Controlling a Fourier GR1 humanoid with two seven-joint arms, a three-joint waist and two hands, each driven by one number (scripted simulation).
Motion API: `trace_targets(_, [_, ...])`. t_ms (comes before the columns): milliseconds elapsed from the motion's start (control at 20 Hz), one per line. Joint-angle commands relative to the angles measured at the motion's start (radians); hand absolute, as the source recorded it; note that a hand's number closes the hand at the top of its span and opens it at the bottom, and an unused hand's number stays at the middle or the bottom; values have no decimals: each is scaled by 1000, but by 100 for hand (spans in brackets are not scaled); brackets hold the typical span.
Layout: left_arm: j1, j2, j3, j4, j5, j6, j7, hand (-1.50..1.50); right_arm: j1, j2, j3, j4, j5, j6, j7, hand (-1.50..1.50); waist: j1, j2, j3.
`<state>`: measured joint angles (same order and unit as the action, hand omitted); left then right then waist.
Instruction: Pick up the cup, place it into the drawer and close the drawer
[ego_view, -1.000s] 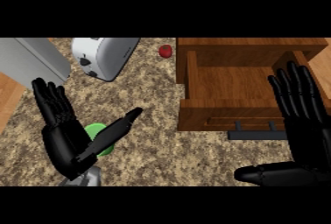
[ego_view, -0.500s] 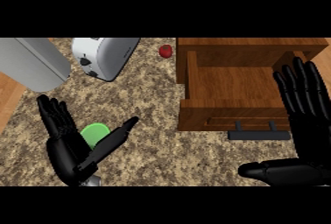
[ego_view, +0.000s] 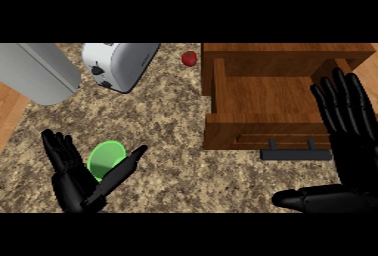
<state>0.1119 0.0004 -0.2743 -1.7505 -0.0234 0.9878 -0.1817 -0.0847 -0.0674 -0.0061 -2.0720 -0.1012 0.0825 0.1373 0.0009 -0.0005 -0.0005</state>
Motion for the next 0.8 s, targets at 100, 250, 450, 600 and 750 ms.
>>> trace_targets(100, [127, 0, 11, 30, 147, -34, -207, -150, -15, -13, -27, -5, -22, 5, 26, -150, 3, 0, 0])
trace_targets(250, [37, 0, 33, 161, 254, -18, -276, -150, 29, 19, 12, 0, 9, 0, -15, -150, -1, 0, 0])
trace_targets(450, [91, 0, 95, 200, 348, -134, -384, -150, -37, -26, -62, -9, -53, 11, 48, -150, 1, 0, 0])
trace_targets(600, [101, 0, 56, 247, 399, -133, -456, -150, 18, 18, 21, 13, 19, 10, -14, -150, 1, 0, 0])
trace_targets(750, [41, 0, 73, 365, 470, -146, -522, -150, -42, -52, -106, -21, -105, 36, 68, -150, -1, 0, 0])
